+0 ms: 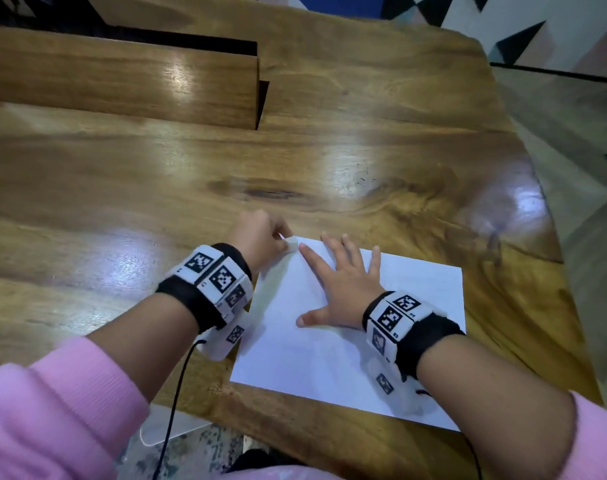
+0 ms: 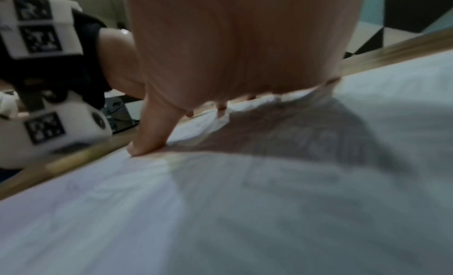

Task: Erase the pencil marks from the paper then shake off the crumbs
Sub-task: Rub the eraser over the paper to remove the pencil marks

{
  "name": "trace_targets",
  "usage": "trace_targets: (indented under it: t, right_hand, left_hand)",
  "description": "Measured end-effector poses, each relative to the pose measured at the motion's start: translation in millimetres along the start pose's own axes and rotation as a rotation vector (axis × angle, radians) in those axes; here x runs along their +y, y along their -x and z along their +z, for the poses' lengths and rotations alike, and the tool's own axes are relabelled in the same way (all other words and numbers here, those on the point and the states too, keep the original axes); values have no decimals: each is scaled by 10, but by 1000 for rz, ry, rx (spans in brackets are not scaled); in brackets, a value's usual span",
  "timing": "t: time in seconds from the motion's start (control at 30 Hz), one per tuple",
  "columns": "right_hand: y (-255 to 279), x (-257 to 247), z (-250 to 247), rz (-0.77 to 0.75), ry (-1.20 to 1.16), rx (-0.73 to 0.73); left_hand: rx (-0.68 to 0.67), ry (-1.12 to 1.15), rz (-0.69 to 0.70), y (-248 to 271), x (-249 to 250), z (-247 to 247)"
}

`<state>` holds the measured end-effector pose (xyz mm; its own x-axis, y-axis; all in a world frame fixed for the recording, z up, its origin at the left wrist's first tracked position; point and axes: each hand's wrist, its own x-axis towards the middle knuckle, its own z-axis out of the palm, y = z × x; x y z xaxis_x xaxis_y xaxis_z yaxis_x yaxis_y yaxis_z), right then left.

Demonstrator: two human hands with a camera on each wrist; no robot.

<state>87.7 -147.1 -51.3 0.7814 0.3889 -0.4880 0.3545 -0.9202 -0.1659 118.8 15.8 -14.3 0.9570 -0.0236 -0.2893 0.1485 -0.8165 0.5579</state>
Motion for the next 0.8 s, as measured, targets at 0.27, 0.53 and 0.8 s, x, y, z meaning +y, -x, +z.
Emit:
trace_targets:
  t: [0.27, 0.53, 0.8]
  right_hand:
    - [-31, 36, 23, -12, -65, -30]
    - [-40, 38, 35, -10, -40, -43]
    - [-36, 35, 35, -12, -41, -43]
  left_hand:
    - [-142, -238, 97, 180, -58, 34]
    - [-9, -102, 37, 46, 5, 14]
    - [-138, -236, 151, 216, 78, -56]
